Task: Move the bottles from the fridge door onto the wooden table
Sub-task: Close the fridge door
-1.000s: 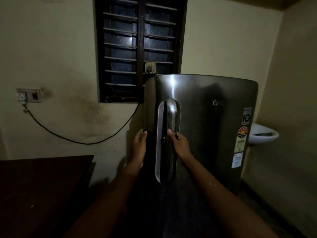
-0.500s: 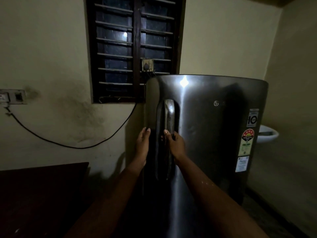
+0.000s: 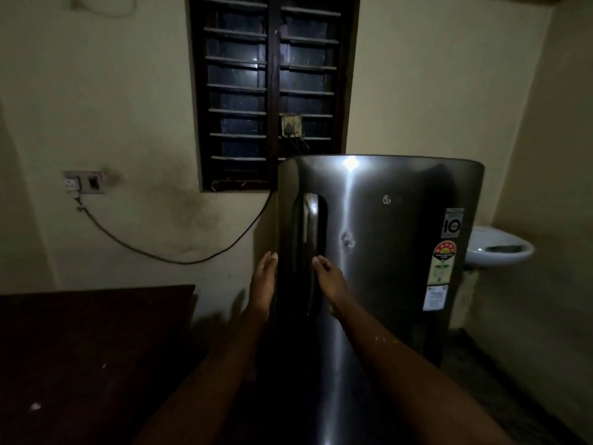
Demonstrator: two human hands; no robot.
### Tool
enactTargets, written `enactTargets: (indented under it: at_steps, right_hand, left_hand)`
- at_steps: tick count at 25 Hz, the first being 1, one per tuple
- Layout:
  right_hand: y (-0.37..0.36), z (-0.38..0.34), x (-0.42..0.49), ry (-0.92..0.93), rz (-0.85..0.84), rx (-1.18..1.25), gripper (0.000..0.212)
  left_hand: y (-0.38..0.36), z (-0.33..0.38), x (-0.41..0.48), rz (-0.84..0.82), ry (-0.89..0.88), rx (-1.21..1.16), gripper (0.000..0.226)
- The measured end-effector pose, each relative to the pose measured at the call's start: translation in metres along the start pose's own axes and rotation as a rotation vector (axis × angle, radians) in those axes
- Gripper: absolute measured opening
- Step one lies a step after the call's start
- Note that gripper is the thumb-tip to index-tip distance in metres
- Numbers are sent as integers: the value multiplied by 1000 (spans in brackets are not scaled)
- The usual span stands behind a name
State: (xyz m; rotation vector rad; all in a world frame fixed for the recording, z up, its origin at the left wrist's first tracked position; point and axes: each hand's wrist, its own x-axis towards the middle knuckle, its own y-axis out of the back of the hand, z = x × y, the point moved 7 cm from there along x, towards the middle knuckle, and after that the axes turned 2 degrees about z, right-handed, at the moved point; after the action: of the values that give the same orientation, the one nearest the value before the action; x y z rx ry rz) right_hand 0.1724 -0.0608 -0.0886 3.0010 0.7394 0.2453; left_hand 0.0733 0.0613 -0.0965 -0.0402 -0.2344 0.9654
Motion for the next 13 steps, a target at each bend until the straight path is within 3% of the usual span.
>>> enactTargets:
  at_steps: [4,8,13]
  right_hand:
    - [4,5,-53,-86,-94,73,40]
    - [11,7,-127,-156,-183,163,57]
    - [29,-15,-240,-175,-244,217,44]
  left_hand:
    - [26,9,-68,109,29,15,42]
    - [58,21,-140,183,66,45,40]
    - [88,33,-235,205,96,-8,44]
